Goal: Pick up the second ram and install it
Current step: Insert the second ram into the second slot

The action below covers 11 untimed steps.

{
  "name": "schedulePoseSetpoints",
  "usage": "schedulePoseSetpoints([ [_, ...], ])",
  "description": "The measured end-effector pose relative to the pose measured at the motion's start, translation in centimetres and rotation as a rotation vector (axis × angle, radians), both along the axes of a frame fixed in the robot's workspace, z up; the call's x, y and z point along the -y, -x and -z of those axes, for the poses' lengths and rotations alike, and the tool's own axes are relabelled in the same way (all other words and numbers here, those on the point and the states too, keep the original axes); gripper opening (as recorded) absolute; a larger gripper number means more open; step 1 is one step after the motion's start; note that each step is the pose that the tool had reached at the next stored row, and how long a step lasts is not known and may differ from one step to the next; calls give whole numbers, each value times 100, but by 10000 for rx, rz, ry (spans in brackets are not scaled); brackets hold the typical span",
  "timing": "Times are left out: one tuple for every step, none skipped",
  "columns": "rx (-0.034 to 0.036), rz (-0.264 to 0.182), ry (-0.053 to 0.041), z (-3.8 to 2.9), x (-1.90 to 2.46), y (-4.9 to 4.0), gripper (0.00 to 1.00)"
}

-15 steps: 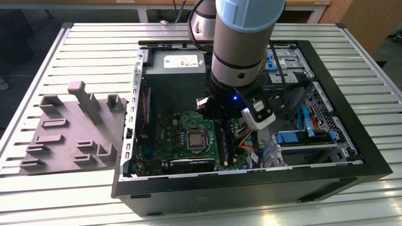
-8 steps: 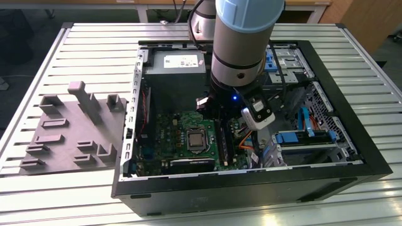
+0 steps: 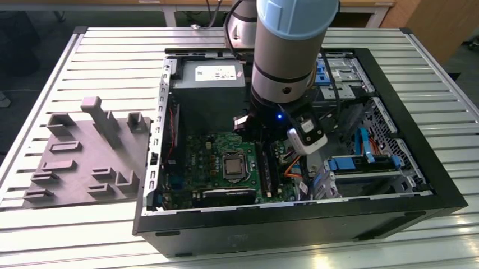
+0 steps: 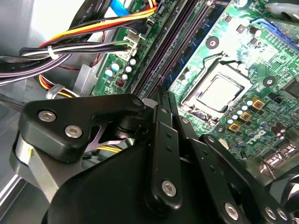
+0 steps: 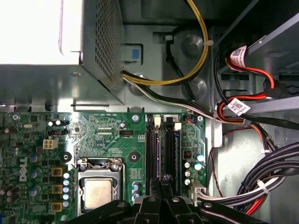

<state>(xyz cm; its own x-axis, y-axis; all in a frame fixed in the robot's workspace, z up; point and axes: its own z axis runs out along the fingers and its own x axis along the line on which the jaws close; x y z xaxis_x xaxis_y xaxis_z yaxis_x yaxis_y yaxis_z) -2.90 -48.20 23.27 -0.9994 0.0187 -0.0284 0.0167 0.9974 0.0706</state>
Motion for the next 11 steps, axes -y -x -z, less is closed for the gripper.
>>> schedulePoseSetpoints([
  [0, 1, -8, 3, 0, 0, 12],
  [0, 2, -11, 6, 1, 0, 12],
  [0, 4, -17, 9, 0, 0, 12],
  [0, 7, -20, 11, 0, -1, 12],
  [-1, 11, -22, 12, 0, 0, 12],
  [0, 15, -25, 14, 0, -1, 12],
  [0, 21, -28, 15, 0, -1, 12],
  [0, 29, -28, 16, 0, -2, 12],
  [-1, 34, -28, 16, 0, -2, 12],
  [0, 36, -28, 17, 0, -2, 12],
  [0, 45, -38, 22, 0, -3, 12],
])
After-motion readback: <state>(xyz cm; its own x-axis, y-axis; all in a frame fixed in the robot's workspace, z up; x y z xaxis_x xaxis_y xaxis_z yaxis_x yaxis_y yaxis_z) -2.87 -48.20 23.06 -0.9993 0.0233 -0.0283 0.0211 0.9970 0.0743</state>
